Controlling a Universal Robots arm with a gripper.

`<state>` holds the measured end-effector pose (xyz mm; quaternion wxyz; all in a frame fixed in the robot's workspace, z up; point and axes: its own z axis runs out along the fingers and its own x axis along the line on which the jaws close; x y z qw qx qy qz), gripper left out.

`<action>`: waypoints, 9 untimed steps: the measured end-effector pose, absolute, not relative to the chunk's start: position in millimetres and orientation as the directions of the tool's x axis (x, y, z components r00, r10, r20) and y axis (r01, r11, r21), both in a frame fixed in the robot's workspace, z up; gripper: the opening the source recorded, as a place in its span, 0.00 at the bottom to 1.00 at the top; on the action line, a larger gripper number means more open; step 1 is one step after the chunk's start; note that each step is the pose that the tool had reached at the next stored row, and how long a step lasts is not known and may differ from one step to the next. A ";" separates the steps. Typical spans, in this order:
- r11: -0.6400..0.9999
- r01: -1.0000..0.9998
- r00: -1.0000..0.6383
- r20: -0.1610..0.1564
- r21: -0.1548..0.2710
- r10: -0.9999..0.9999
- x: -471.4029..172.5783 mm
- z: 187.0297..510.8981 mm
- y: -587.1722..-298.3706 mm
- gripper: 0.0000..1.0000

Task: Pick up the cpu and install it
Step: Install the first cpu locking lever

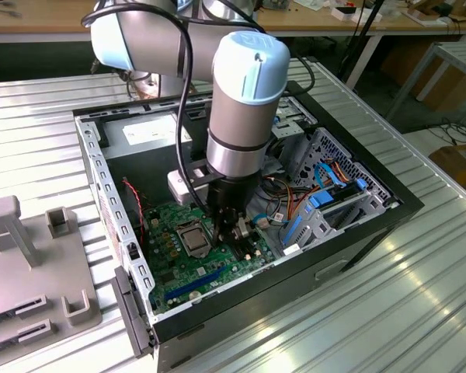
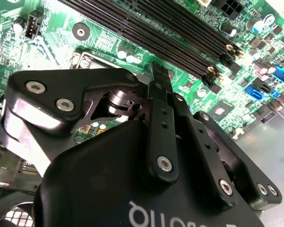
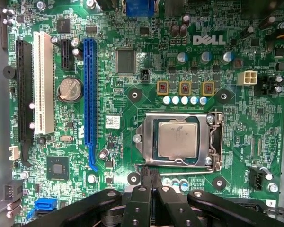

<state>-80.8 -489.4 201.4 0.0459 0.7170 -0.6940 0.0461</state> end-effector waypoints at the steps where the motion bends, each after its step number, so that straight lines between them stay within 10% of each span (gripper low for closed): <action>1: -0.032 -0.999 0.032 0.130 0.002 -0.991 -80.4 201.1 -489.5 0.11; 9: -0.032 -0.999 0.032 0.130 0.002 -0.991 -78.1 197.3 -490.1 0.11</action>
